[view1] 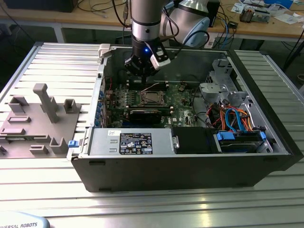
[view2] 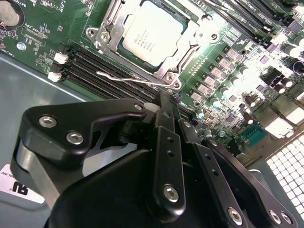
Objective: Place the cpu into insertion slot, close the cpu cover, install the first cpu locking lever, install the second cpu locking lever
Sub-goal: 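Install the first cpu locking lever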
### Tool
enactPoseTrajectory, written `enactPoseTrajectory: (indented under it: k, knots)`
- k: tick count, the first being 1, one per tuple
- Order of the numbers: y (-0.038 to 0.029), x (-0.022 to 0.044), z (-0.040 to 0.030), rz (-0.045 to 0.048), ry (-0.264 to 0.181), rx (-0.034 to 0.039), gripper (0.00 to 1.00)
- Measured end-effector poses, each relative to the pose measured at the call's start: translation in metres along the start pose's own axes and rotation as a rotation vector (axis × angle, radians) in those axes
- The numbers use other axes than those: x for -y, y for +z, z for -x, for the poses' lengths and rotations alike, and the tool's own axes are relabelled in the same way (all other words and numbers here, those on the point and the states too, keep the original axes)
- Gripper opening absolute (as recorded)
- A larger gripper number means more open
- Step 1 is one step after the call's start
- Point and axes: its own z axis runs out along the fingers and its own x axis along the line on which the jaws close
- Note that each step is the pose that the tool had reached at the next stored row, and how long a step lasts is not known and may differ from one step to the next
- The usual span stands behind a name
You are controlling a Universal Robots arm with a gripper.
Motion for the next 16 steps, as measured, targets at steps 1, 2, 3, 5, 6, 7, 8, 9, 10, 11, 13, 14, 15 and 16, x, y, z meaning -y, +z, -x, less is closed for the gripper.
enactPoseTrajectory:
  k: [1, 2, 3, 5, 6, 7, 8, 9, 10, 11, 13, 14, 15, 16]
  knots:
    - [0.0001, 0.0, 0.0001, 0.0, 0.0, 0.0, 0.11]
    - [0.0006, 0.0001, 0.0008, 0.0, 0.0, 0.0, 0.11]
    - [0.0015, 0.0001, 0.0012, 0.0, 0.0, 0.0, 0.11]
    - [0.0019, 0.0001, 0.0012, 0.0, 0.0, 0.0, 0.11]
    - [0.0021, 0.0001, 0.0013, 0.0, 0.0, 0.0, 0.11]
    - [0.0025, 0.0002, 0.0014, 0.0, 0.0, 0.0, 0.11]
    - [0.0027, 0.0002, 0.0014, 0.0, 0.0, 0.0, 0.11]
    - [0.0029, 0.0002, 0.0015, 0.0, 0.0, 0.0, 0.11]
    - [0.0035, 0.0002, 0.0017, 0.0001, 0.0, 0.0, 0.11]
    - [0.004, 0.0002, 0.0018, 0.0001, 0.0, 0.0001, 0.11]
    - [0.0049, 0.0003, 0.0019, 0.0, 0.0, 0.0, 0.11]
    - [0.0057, 0.0003, 0.002, 0.0001, 0.0, 0.0, 0.11]
    - [0.0062, 0.0004, 0.0021, 0.0, 0.0, 0.0, 0.11]
    - [0.0065, 0.0004, 0.0021, 0.0, 0.0, 0.0, 0.11]
